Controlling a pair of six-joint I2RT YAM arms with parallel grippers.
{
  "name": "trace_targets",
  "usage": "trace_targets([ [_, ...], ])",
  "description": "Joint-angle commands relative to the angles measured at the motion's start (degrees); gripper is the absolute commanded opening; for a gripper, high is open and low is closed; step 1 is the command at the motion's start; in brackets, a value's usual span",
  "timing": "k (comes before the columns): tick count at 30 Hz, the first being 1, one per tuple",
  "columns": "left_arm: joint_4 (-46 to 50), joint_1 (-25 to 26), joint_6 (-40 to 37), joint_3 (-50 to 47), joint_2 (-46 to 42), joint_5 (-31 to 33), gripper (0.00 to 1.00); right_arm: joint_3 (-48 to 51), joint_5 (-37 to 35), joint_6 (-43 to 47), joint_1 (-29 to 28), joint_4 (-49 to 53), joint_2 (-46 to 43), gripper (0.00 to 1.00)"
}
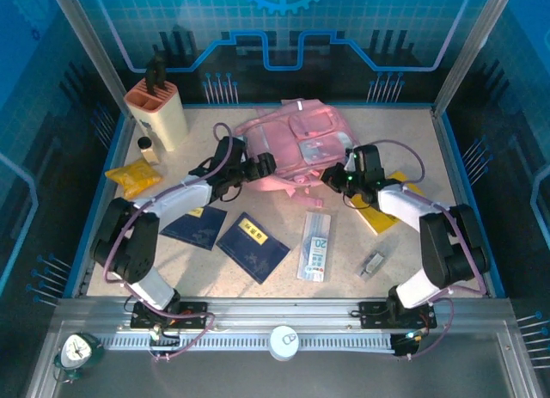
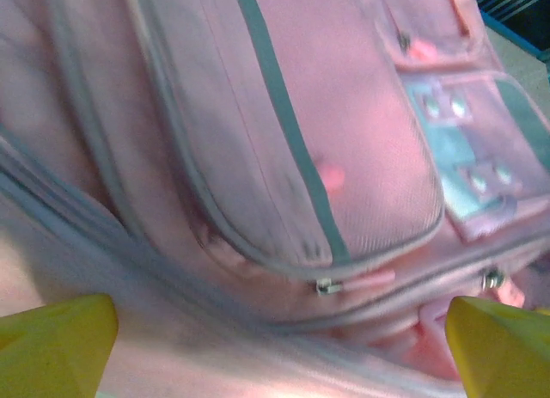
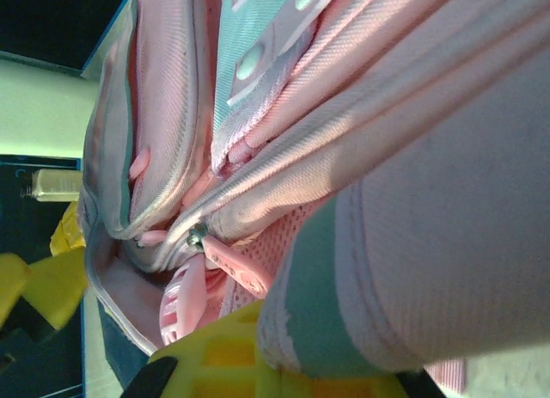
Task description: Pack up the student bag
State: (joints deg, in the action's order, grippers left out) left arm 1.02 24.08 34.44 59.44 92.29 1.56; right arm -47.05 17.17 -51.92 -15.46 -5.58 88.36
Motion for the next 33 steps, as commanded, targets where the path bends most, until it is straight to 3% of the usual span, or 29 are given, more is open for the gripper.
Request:
trace_targets([
  [1,3.9,-0.4,-5.5,0.5,-5.3,2.2,0.98,1.4,-1.5,-4.4,-1.5,-4.1,-2.0,0.0],
  [8,8.3,1.7,-1.2,-6.6,-16.6,-2.2,0.88,2.8,-5.6,-7.8,-4.8,-5.1,-4.0,0.0],
  [16,9.1,13.4,3.1,-13.5,-24.8,3.5,0.78,5.8,-7.4,-11.6,-6.7,-7.8,-7.1,0.0],
  [21,2.9,21.6,4.8,-14.5,-20.9,9.4,0.7,6.0,-8.4,-11.6,-7.7,-6.9,-8.8,0.0],
  [25,-1.0,25.2,3.8,-11.1,-13.5,9.6,0.66,6.4,-7.9,-12.5,-8.2,-7.6,-8.9,0.0],
  [33,0.9,27.4,0.7,-2.6,-1.5,12.0,0.6,6.4,-7.2,-13.1,-8.4,-8.8,-8.8,0.0],
])
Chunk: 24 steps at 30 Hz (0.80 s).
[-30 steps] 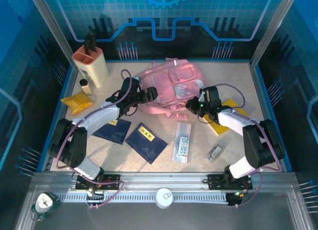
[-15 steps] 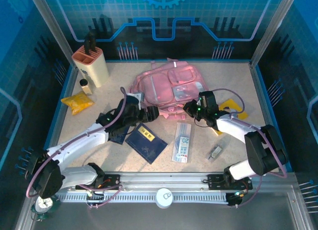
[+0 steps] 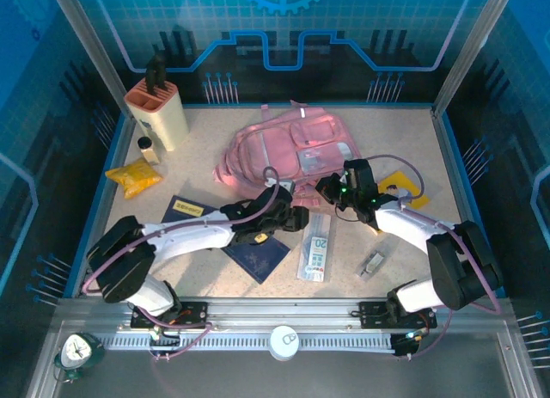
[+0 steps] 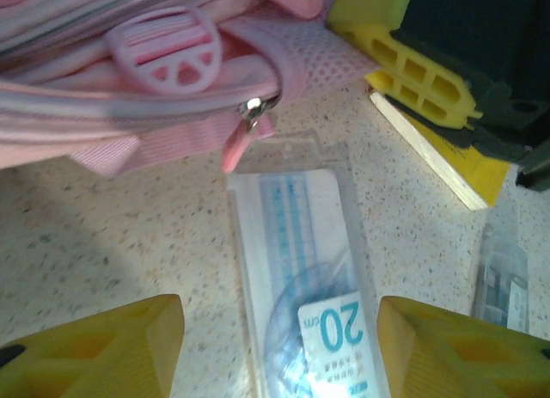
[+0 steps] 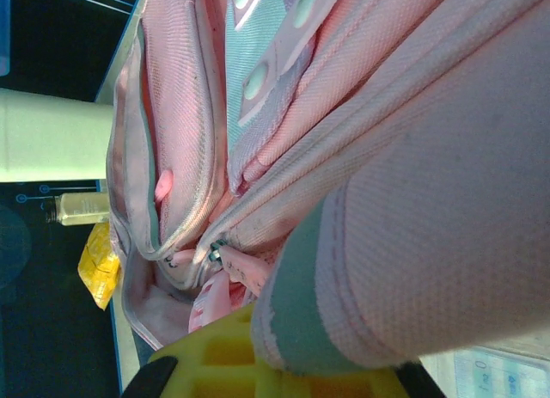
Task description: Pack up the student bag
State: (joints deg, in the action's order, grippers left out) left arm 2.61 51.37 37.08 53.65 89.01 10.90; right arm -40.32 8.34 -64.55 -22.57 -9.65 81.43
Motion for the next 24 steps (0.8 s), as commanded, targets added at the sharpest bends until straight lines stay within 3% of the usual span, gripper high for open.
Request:
trace_targets([
  [1,-0.7,0.1,-2.3,3.8,2.7,2.9,0.59,-0.4,1.7,-0.5,-1.3,-5.0,-1.8,0.0],
  [9,1.6,0.1,-6.9,10.1,10.4,5.6,0.54,-0.8,2.2,-1.5,-1.2,-5.5,-1.2,0.0],
  [24,7.2,-0.7,-6.5,20.5,21.0,15.1,0.47,-1.6,2.5,-2.2,-2.2,-6.4,0.0,0.0],
])
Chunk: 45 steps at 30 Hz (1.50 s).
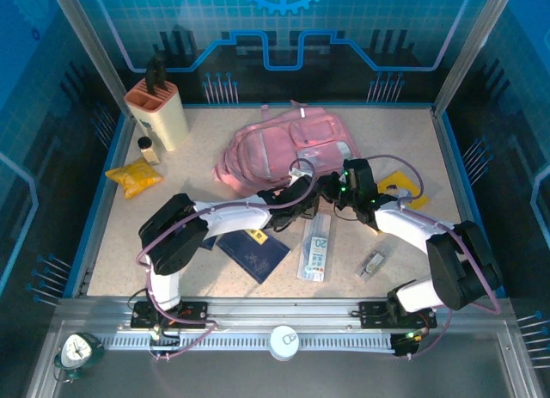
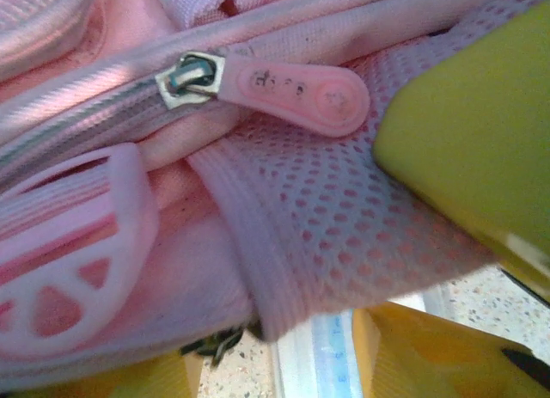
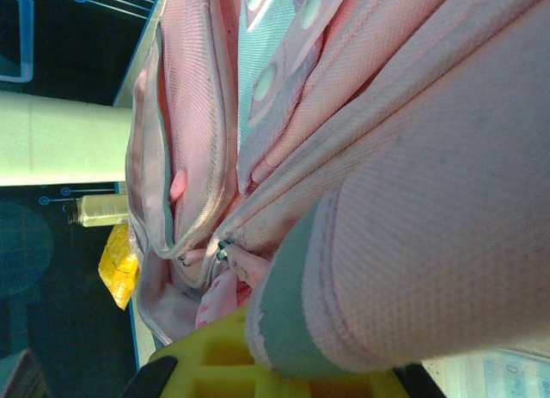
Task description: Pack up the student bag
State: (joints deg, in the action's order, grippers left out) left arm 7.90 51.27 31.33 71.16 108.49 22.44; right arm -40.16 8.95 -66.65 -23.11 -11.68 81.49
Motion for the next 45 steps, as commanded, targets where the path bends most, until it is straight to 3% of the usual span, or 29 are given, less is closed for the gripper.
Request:
trace_targets([
  [1,2.0,-0.6,-0.6,3.3,1.7,4.6,0.45,-1.7,1.8,-0.3,-1.7,-4.4,0.0,0.0],
  [7,4.4,-1.2,2.8,4.4,2.4,10.0,0.39,-1.3,1.8,-0.9,-2.0,-5.1,0.0,0.0],
  [11,1.9,-1.5,2.2,3.0,2.4,10.3,0.34,-1.4,1.3,-0.6,-2.2,-4.7,-0.2,0.0],
  [18,-1.0,-1.6,0.2,3.0,1.3,11.0,0.12,-1.2,0.8,-0.3,-2.4,-4.3,0.0,0.0],
  [24,1.6,-1.7,0.7,3.8,0.5,13.3,0.0,-1.4,0.5,0.6,-2.4,-4.1,-0.4,0.0],
  [35,9.7,-4.3,6.5,-0.9,-6.1,11.7,0.0,-3.5,2.3,4.0,1.2,1.3,-1.6,0.0],
  [45,9.7,-7.4,6.2,-9.2,-14.6,7.6,0.0,-5.1,4.6,7.1,6.7,4.4,-1.8,0.0],
])
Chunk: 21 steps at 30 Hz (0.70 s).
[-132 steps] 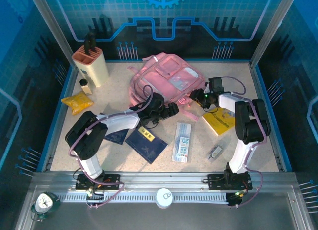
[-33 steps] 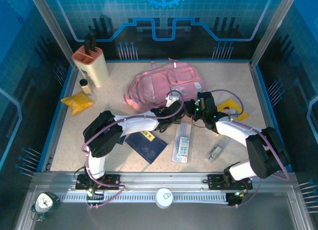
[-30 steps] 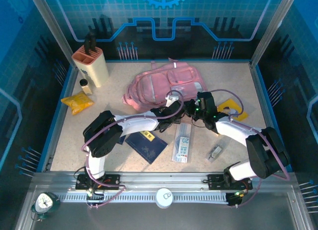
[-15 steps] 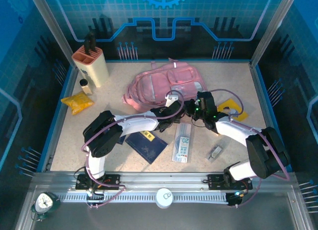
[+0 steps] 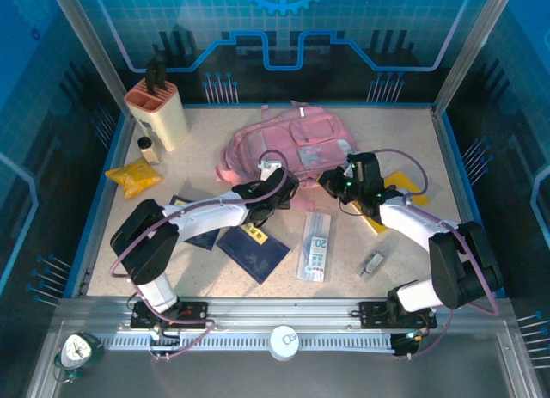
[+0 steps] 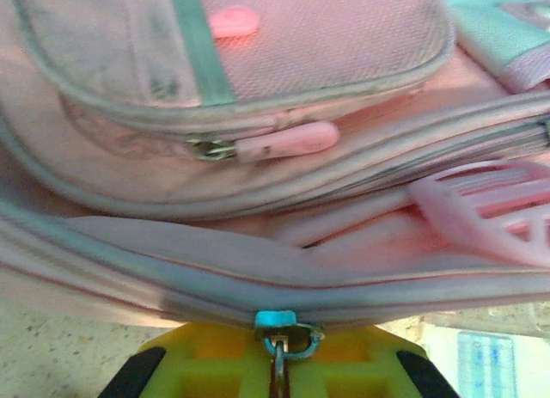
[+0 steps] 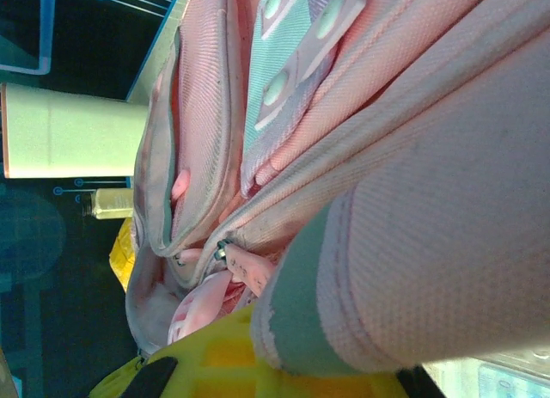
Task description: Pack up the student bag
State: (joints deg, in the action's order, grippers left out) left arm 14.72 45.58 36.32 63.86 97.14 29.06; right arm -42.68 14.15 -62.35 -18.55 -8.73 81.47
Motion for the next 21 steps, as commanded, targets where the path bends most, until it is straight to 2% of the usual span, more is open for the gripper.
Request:
trace_targets([
  [1,3.1,-2.0,1.1,-2.3,-3.6,0.6,0.0,-3.0,-0.6,3.1,2.5,1.9,-1.5,0.0],
  [7,3.8,-3.6,-1.3,-4.2,-6.5,-5.2,0.0,-7.3,2.3,5.3,6.7,3.6,3.2,0.0],
  [14,2.8,-3.2,-0.6,2.2,-2.2,-19.1,0.0,-19.8,4.6,10.5,10.1,8.5,13.8,0.01],
  [16,1.8,-2.6,0.3,5.2,0.0,-22.5,0.0,-23.6,6.9,11.7,11.3,9.7,17.4,0.08],
  [18,4.1,-1.8,1.6,8.9,2.5,-21.6,0.0,-27.5,8.3,13.5,12.2,13.8,19.7,0.17],
  [21,8.1,-2.5,2.6,13.7,5.1,-19.0,0.0,-28.3,9.4,16.0,12.3,18.8,18.9,0.41],
])
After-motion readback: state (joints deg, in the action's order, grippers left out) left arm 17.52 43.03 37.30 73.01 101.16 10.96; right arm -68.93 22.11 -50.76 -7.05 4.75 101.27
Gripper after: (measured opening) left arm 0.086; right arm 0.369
